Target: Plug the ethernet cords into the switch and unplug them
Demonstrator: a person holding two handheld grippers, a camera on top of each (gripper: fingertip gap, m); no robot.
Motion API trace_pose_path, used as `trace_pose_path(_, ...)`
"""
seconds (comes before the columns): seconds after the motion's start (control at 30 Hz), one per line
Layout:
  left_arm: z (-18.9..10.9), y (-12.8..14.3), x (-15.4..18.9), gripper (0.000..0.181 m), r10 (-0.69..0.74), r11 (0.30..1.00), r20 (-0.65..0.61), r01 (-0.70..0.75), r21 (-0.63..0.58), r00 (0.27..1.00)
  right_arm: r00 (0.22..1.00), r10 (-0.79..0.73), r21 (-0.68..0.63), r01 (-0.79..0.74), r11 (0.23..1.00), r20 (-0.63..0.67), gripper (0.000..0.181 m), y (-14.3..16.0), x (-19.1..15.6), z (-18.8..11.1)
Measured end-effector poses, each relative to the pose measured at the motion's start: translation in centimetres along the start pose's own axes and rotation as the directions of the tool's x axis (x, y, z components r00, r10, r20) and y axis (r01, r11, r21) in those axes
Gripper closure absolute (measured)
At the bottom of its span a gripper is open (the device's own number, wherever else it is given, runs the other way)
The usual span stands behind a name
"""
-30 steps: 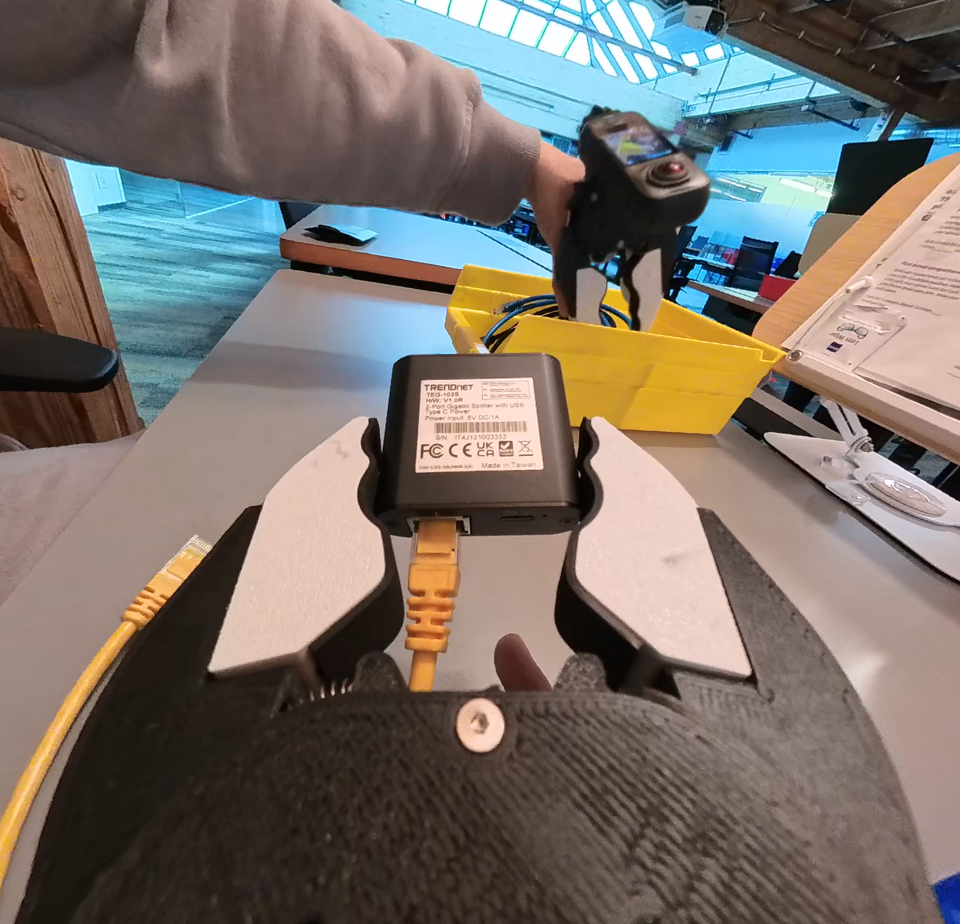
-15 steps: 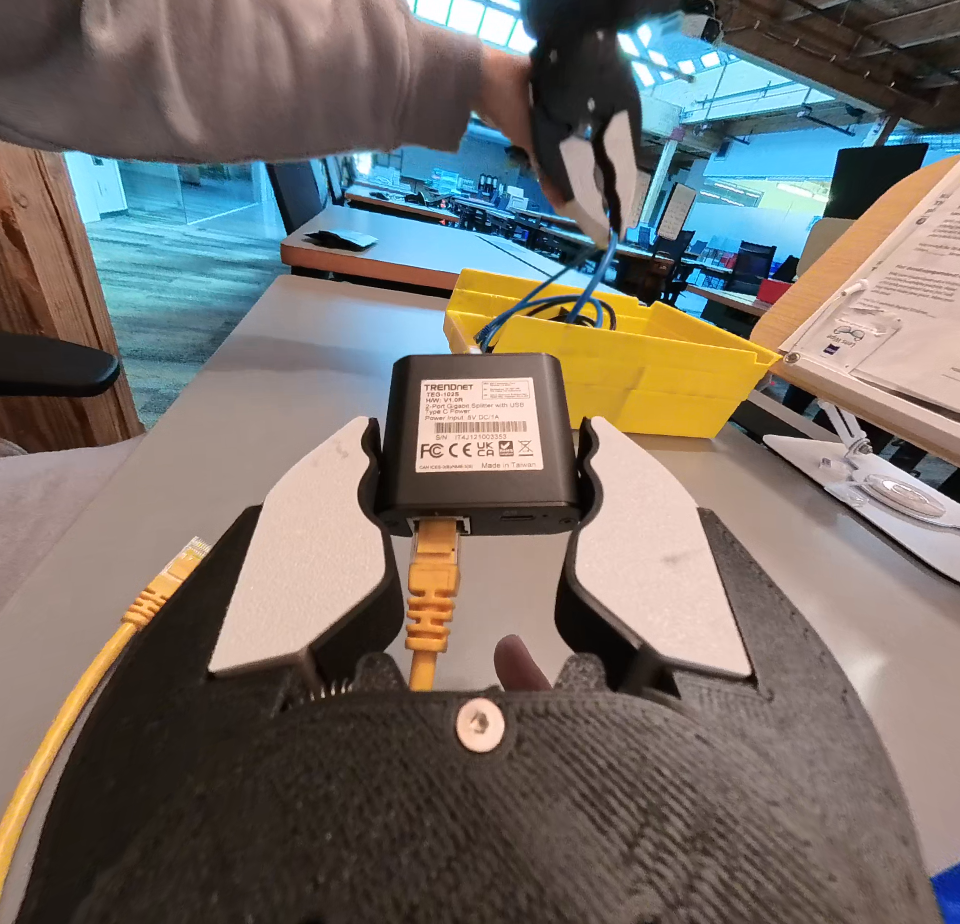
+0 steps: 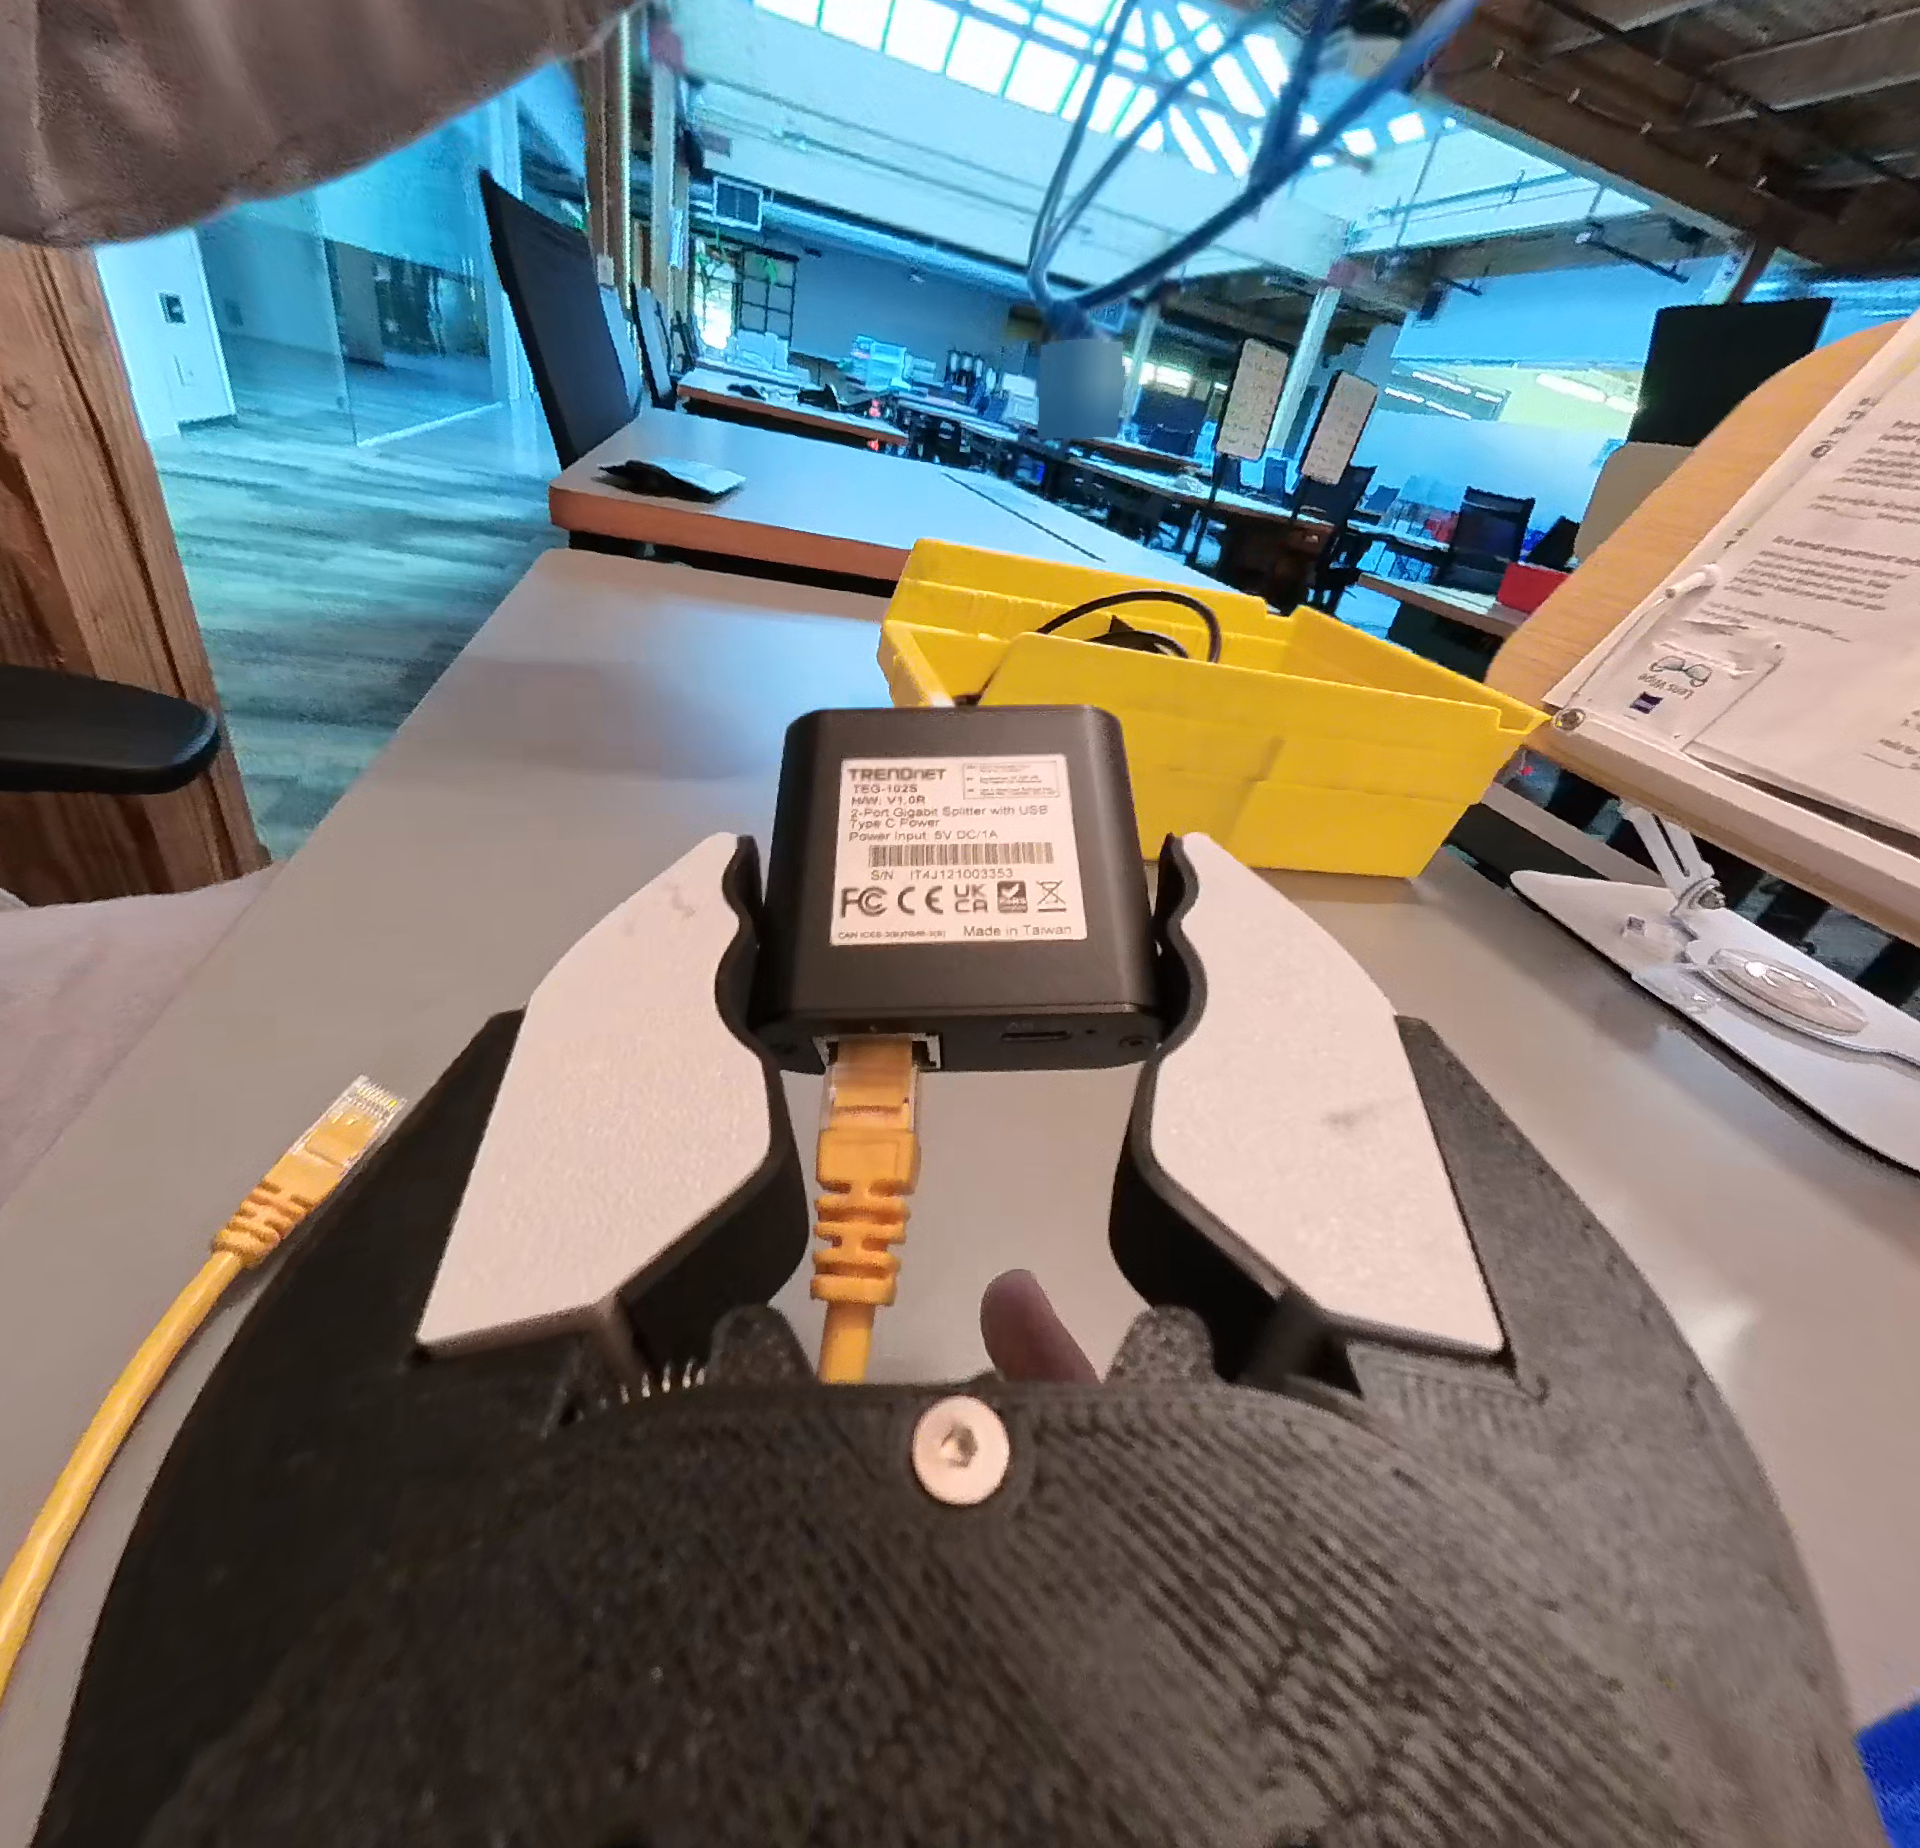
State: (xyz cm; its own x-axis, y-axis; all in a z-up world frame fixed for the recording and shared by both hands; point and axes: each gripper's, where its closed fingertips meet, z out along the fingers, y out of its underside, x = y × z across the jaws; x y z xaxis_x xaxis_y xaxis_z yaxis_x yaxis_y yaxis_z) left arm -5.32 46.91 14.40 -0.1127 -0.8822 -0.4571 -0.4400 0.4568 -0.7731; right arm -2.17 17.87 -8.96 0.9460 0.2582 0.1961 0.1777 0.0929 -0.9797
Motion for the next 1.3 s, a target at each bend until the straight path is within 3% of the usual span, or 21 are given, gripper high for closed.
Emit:
trace_pose_path(0.03,-0.7,-0.4,0.7,0.176,-0.061,0.998,-0.020,0.061,0.000,0.998,1.000,0.009,0.014,-0.009,1.000,-0.006,0.108,-0.2,0.2,-0.2)
trace_pose_path(0.13,-1.5,1.0,5.0,0.176,-0.339,0.938,-0.126,0.325,-0.117,0.932,0.999,0.033,0.062,-0.031,0.998,-0.031,0.108,-0.7,0.7,-0.7)
trace_pose_path(0.27,-0.9,4.9,13.6,0.176,-0.616,0.788,-0.308,0.561,-0.254,0.725,0.995,0.069,0.145,-0.058,0.988,-0.070,0.108,-1.5,1.6,-1.7)
trace_pose_path(0.47,2.2,14.7,22.9,0.175,-0.815,0.579,-0.268,0.726,-0.371,0.514,0.994,0.078,0.171,-0.064,0.983,-0.078,0.108,-1.8,1.8,-2.0)
trace_pose_path(0.57,3.7,19.0,24.1,0.175,-0.841,0.537,-0.150,0.766,-0.354,0.520,0.998,0.053,0.162,-0.045,0.986,-0.045,0.108,-1.7,1.2,-1.9)
trace_pose_path(0.7,4.7,21.3,24.3,0.176,-0.791,0.596,-0.064,0.742,-0.308,0.608,0.998,0.044,0.210,-0.052,0.976,0.045,0.108,-2.3,0.2,-2.4)
trace_pose_path(0.8,5.1,20.9,24.4,0.175,-0.711,0.688,-0.070,0.671,-0.277,0.700,0.996,0.058,0.255,-0.075,0.964,0.073,0.108,-2.7,0.2,-3.1)
trace_pose_path(0.9,5.2,20.6,23.9,0.151,-0.582,0.790,-0.042,0.552,-0.268,0.812,0.995,0.053,0.245,-0.072,0.967,0.083,0.108,-2.7,0.0,-3.0)
trace_pose_path(1.07,4.2,19.3,22.8,0.137,-0.387,0.899,0.010,0.379,-0.221,0.922,0.995,0.042,0.215,-0.059,0.975,0.085,0.108,-2.4,-0.3,-2.5)
trace_pose_path(1.17,3.2,16.6,25.8,0.143,-0.251,0.962,-0.159,0.229,-0.149,0.955,0.997,0.046,0.171,-0.056,0.984,0.063,0.108,-1.9,0.0,-2.2)
trace_pose_path(1.23,2.3,15.5,30.3,0.148,-0.102,0.991,-0.364,0.064,-0.116,0.926,0.999,0.025,0.116,-0.030,0.993,0.039,0.108,-1.4,0.1,-1.9)
trace_pose_path(1.3,2.2,15.8,33.6,0.147,0.037,0.990,-0.446,-0.094,-0.107,0.895,0.999,0.009,0.076,-0.012,0.997,0.043,0.108,-1.1,0.0,-1.7)
